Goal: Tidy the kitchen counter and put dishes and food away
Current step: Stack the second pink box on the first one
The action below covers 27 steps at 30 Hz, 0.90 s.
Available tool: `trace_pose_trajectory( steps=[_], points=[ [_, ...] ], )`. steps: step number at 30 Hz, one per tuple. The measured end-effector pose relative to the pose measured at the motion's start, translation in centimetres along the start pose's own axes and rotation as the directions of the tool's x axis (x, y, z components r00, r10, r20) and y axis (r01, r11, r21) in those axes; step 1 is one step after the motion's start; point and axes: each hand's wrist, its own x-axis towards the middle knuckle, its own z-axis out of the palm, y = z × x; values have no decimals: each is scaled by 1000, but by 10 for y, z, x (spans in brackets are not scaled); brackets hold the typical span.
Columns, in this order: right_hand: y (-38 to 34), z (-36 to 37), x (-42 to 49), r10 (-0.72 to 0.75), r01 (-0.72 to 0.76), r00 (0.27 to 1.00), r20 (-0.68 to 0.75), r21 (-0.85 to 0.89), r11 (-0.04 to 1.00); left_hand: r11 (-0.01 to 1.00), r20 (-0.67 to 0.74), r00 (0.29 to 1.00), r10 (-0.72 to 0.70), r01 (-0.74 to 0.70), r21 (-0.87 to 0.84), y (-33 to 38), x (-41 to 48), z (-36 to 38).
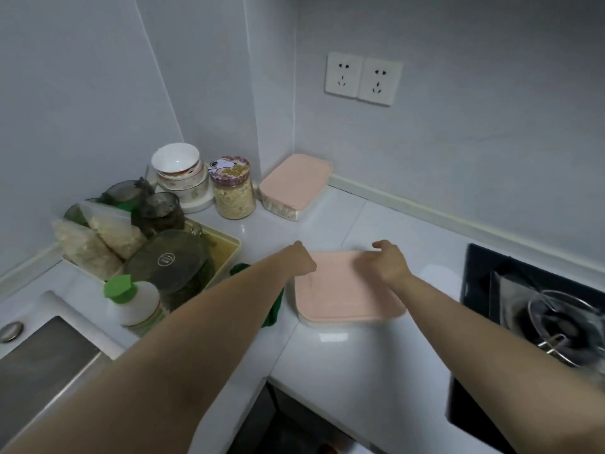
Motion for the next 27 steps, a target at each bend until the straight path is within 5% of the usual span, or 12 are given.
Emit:
trace_pose_trajectory(
  steps=[5, 11, 19, 27],
  points=[
    [31, -1, -9, 166, -164, 985, -45, 59, 985, 978, -3, 995, -98, 95, -185, -4, 12, 22],
    [56, 6, -16, 424, -452, 892, 160, 383, 806, 812, 101, 962, -254, 269, -518, -9, 11, 33],
    [56, -3, -15, 494, -498, 848, 193, 609, 617, 618, 202, 949, -243, 312, -721, -10, 3, 28],
    [19, -49, 1, 417, -377, 895, 159, 769, 517, 424, 196, 973, -120, 229, -876, -1, -2, -8]
  ],
)
